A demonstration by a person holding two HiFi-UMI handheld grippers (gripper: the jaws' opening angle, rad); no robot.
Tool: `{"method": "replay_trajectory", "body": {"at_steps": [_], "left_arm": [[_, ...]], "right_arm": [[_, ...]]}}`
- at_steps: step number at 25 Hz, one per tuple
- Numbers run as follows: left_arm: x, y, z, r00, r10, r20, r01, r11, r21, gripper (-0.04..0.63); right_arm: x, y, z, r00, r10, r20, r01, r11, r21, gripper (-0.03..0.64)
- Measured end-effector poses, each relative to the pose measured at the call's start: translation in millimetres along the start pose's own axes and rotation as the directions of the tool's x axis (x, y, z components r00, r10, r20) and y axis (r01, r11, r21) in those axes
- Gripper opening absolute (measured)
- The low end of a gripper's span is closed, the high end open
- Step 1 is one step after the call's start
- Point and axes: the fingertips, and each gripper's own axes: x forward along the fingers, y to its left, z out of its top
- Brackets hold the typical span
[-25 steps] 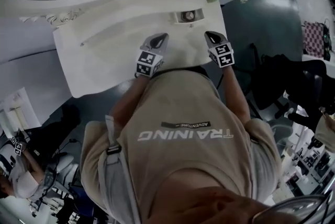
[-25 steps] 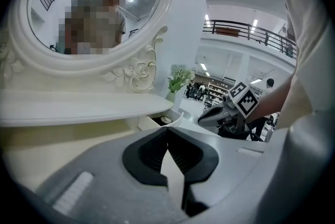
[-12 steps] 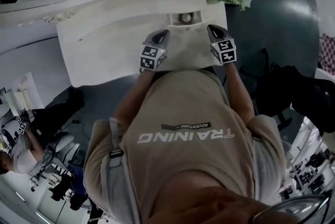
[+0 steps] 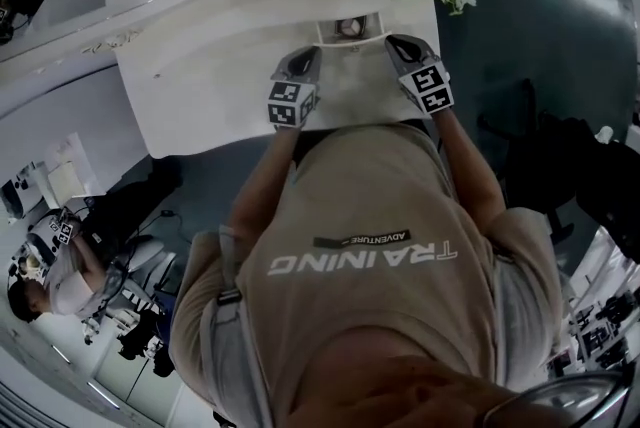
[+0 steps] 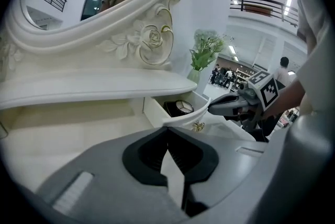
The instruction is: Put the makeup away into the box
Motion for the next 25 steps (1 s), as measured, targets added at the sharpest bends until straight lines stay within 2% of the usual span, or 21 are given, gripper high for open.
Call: {"method": "replay_trajectory", "body": {"at_steps": [5, 14, 20, 25], "left_arm": [[5, 1, 2, 0.999, 0.026, 0.022, -0.026, 1.000, 0.002, 0.006], [14, 16, 16, 0.997, 0.061, 0.043, -0.060, 0.998, -0.020, 0.006], [24, 21, 26, 0.997, 0.056, 0.059, -0.055, 0.998, -0.016, 0.006], [30, 36, 35, 0.993, 0.088, 0.079, -0.086, 0.996, -0.025, 0.006]], "right_arm": [[3, -7, 5, 0.999, 0.036, 0.012, -0.037, 0.999, 0.017, 0.005], [17, -12, 18, 0.997, 0.081, 0.000, -0.081, 0.996, -0.036, 0.005], [26, -21, 26, 0.997, 0.080, -0.004, -0.080, 0.994, -0.075, 0.005], [37, -24, 33, 0.997, 0.083, 0.004, -0.083, 0.995, -0.059, 0.005]]}}
